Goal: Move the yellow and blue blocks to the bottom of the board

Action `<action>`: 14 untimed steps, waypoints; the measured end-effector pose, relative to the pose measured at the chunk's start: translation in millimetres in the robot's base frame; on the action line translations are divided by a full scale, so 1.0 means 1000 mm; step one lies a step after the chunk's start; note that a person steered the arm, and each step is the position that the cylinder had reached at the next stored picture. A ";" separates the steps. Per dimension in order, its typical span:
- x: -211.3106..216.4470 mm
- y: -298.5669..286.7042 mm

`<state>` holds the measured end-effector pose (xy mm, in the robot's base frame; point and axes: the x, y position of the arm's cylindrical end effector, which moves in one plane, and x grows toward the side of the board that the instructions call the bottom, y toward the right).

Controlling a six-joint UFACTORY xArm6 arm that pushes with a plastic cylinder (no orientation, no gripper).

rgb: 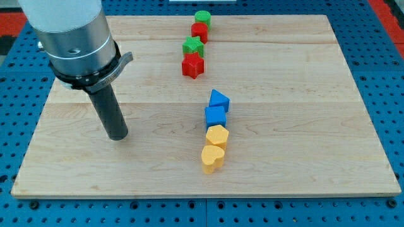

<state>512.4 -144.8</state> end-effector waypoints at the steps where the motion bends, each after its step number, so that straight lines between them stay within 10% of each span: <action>1: 0.002 -0.001; 5: -0.100 0.101; 7: -0.079 0.189; 9: -0.061 0.139; 11: -0.048 0.271; 14: -0.048 0.176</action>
<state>464.1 31.0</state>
